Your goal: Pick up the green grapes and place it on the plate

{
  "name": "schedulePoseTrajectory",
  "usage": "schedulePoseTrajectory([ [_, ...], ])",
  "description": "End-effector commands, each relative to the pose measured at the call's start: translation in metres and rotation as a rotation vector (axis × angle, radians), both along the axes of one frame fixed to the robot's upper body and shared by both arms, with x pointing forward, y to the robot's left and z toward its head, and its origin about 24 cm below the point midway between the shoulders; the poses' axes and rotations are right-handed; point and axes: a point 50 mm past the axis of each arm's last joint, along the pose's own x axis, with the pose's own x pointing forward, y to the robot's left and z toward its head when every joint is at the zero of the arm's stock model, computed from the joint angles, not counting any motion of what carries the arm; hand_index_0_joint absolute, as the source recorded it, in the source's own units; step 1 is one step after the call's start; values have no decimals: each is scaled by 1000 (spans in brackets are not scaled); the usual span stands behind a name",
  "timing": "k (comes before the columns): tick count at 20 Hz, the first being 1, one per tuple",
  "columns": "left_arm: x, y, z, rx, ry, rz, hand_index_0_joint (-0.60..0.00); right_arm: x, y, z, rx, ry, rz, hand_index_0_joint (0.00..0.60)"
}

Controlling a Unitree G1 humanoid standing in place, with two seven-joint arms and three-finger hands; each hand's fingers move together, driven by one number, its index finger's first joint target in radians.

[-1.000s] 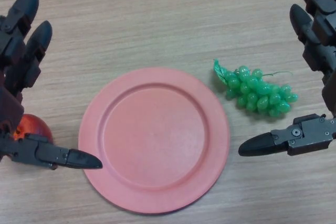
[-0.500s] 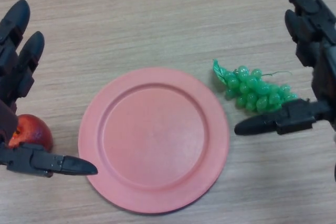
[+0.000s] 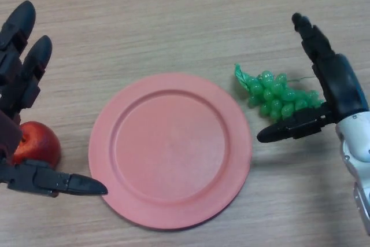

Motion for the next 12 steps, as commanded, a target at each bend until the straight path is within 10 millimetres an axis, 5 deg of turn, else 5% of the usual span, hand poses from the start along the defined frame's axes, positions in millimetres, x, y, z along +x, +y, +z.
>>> schedulePoseTrajectory([
  [1,-13,8,31,65,-231,33,0,6,-6,48,-27,-280,-2,251],
  [3,-12,9,31,64,-232,41,0,13,-11,39,-136,-254,-7,451],
  [4,-10,11,31,65,-233,55,0,21,-19,22,-370,-187,15,594],
  [9,-7,14,31,70,-234,76,0,31,-22,14,-440,-126,7,600],
  [12,-6,14,31,70,-235,79,0,34,-19,36,-408,-192,-18,600],
])
